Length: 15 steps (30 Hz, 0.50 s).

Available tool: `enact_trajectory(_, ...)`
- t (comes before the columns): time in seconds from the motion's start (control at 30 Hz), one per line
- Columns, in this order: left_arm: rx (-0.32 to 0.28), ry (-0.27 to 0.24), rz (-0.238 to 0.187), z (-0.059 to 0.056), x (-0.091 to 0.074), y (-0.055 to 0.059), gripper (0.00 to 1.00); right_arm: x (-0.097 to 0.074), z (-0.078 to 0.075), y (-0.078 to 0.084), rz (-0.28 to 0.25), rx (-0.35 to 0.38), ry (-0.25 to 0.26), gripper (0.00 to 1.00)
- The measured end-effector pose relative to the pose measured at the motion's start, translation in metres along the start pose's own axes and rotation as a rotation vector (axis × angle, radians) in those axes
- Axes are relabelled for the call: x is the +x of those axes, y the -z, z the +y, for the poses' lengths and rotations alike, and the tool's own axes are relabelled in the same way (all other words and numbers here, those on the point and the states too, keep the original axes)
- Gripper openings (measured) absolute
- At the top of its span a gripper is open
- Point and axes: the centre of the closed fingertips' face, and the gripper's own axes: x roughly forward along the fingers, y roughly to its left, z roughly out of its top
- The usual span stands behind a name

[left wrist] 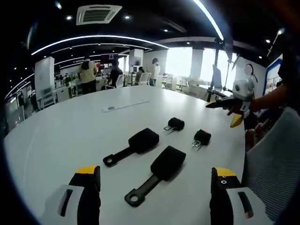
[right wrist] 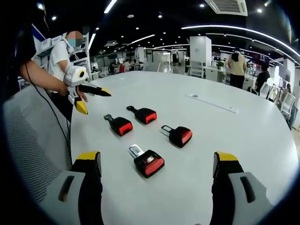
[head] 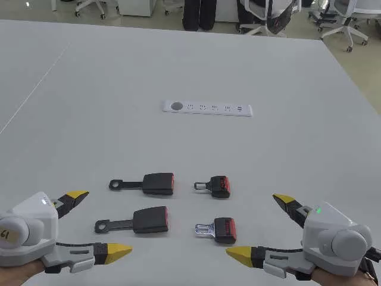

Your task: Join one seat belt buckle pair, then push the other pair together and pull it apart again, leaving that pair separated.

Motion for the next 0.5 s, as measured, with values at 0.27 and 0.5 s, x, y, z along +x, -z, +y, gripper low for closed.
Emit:
enact_trajectory(0.27,0.011,0.006,0.0,-0.0026,0.0004,-0.0008,0.99,0.0,-0.0009,-0.0011,-0.003,-0.006,0.0,1.0)
enact_trajectory(0.5,0.015,0.007,-0.003,-0.0005,-0.0001,-0.0002,0.99,-0.0005,-0.0008,-0.0016,-0.003,-0.012,0.001,1.0)
